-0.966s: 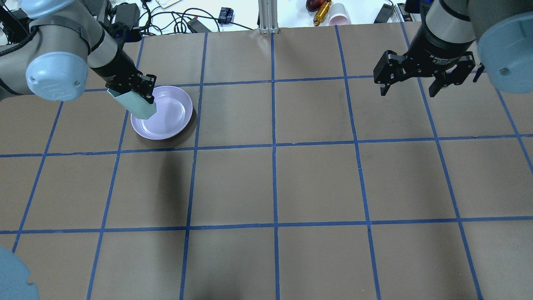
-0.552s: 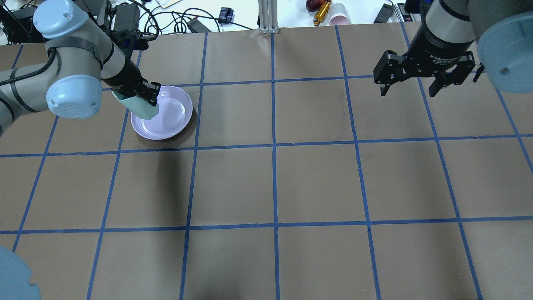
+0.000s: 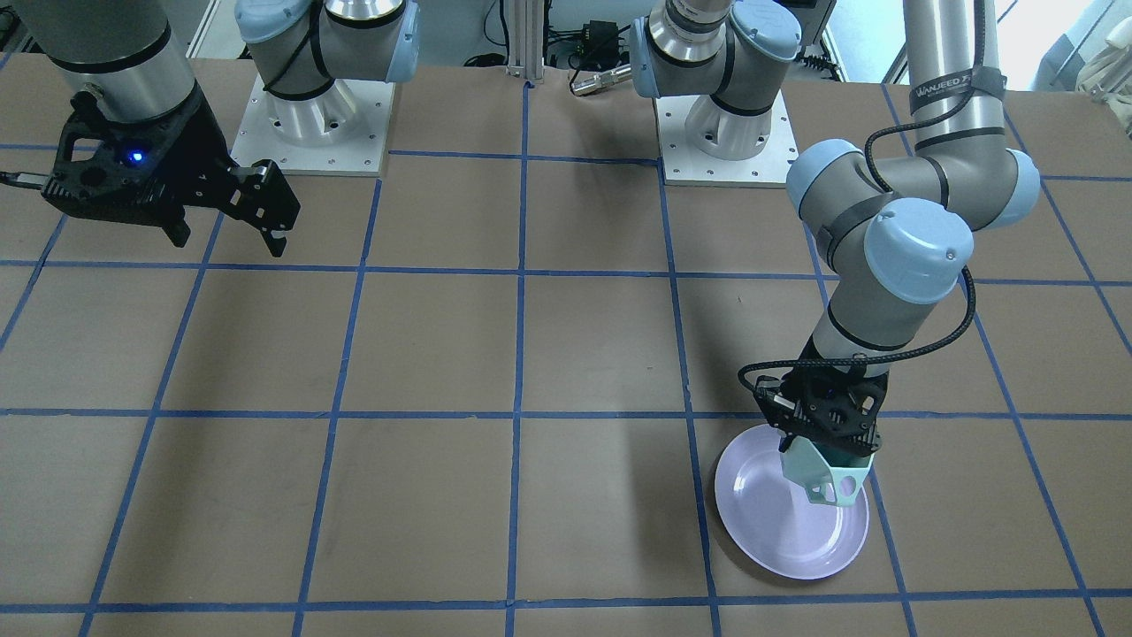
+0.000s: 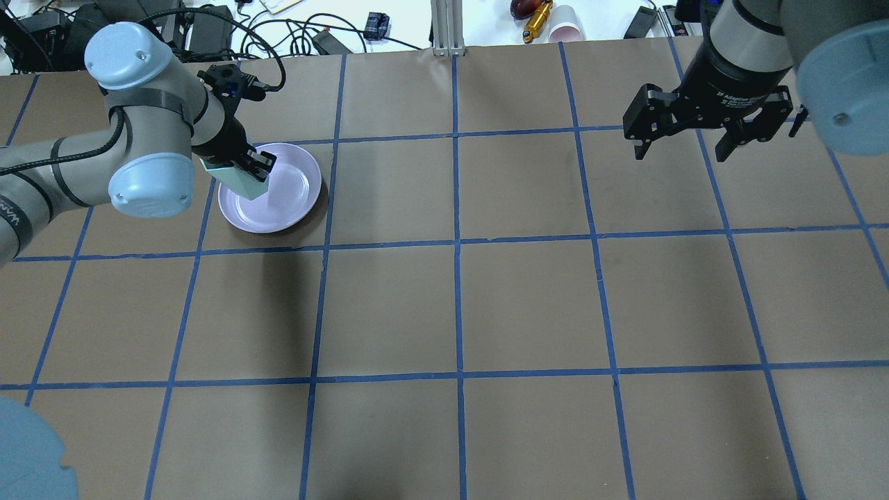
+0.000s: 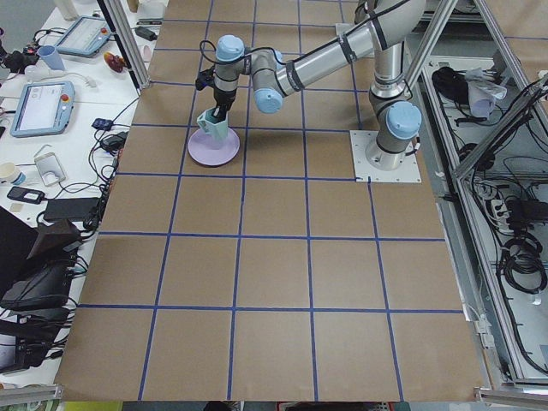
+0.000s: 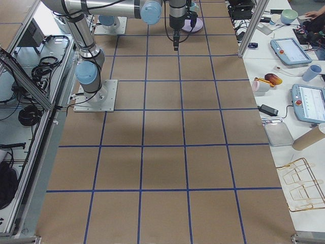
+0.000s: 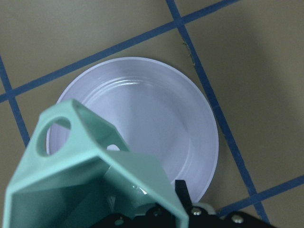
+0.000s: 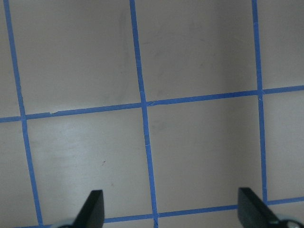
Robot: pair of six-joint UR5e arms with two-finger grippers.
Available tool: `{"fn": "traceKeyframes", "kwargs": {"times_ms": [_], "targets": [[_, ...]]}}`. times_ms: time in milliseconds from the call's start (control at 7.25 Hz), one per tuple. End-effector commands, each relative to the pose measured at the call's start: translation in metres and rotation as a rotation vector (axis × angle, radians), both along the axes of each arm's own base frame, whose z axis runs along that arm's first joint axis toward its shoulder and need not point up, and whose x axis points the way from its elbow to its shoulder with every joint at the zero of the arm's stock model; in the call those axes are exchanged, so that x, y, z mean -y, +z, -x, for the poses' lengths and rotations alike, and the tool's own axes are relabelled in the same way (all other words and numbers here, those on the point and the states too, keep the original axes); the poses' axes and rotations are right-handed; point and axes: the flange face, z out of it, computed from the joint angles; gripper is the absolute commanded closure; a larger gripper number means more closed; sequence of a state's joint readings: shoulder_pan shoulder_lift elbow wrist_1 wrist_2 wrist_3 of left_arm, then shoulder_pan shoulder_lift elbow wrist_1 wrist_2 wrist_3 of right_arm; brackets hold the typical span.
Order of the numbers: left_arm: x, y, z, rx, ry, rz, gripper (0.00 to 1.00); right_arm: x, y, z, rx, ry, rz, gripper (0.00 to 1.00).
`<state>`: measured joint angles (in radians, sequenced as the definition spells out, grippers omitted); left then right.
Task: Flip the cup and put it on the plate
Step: 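Rotate the left gripper to turn the mug upright above the plate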
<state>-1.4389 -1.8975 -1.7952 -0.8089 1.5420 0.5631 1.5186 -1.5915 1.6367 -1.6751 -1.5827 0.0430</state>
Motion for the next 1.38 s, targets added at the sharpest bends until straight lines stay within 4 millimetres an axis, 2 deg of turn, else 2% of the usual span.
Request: {"fn": "traceKeyframes", "kwargs": {"times_ms": [0,414,690,1241], "targets": [[0.009,-0.017,0.000,0.009,-0.012,0.020,1.00,0.000,0.000,0.000,0.000,0.000,-0.001,0.00],[0.016,-0.045,-0.001,0.005,-0.010,0.008,1.00,0.000,0.000,0.000,0.000,0.000,-0.001,0.00],[0.011,-0.064,0.000,0.000,-0.007,-0.027,1.00,0.000,0.000,0.000,0.000,0.000,-0.001,0.00],[0.011,-0.074,0.001,-0.005,-0.003,-0.023,1.00,0.000,0.000,0.000,0.001,0.000,-0.001,0.00]]}}
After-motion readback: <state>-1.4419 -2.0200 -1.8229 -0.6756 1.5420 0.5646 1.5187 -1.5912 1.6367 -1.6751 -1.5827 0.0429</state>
